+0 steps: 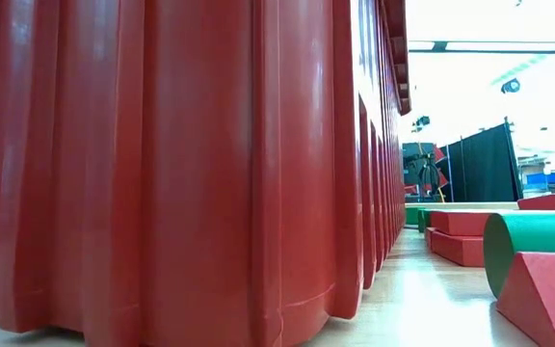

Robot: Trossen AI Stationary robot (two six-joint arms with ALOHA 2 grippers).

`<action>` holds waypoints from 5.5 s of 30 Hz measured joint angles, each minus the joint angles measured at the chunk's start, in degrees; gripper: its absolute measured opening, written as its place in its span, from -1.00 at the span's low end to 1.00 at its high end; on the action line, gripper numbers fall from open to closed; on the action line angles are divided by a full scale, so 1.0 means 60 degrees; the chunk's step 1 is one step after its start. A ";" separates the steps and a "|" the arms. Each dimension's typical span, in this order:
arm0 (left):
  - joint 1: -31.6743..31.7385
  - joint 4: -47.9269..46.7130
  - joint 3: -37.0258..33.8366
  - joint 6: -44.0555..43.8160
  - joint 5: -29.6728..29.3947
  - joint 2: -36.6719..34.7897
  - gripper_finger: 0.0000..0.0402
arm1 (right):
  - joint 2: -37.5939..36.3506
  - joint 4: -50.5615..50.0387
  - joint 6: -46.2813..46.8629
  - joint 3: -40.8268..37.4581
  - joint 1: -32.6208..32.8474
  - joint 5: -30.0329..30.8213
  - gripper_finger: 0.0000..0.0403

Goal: Sort blocks

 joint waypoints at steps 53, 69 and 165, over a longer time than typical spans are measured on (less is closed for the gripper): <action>0.1406 -0.2764 0.1400 -0.3050 -0.2951 -0.1030 0.55 | -0.1621 -0.0856 -0.0175 -0.0004 -0.0103 0.0505 -1.00; 0.1395 -0.5229 0.1778 -0.6174 -0.2621 -0.1199 0.55 | -0.2598 -0.3905 -0.0030 -0.0004 -0.0080 0.1666 -1.00; 0.1348 -0.5407 0.4041 -0.8189 -0.2667 -0.0047 -0.57 | -0.2518 -0.2428 0.1279 -0.1708 0.0113 0.1396 -1.00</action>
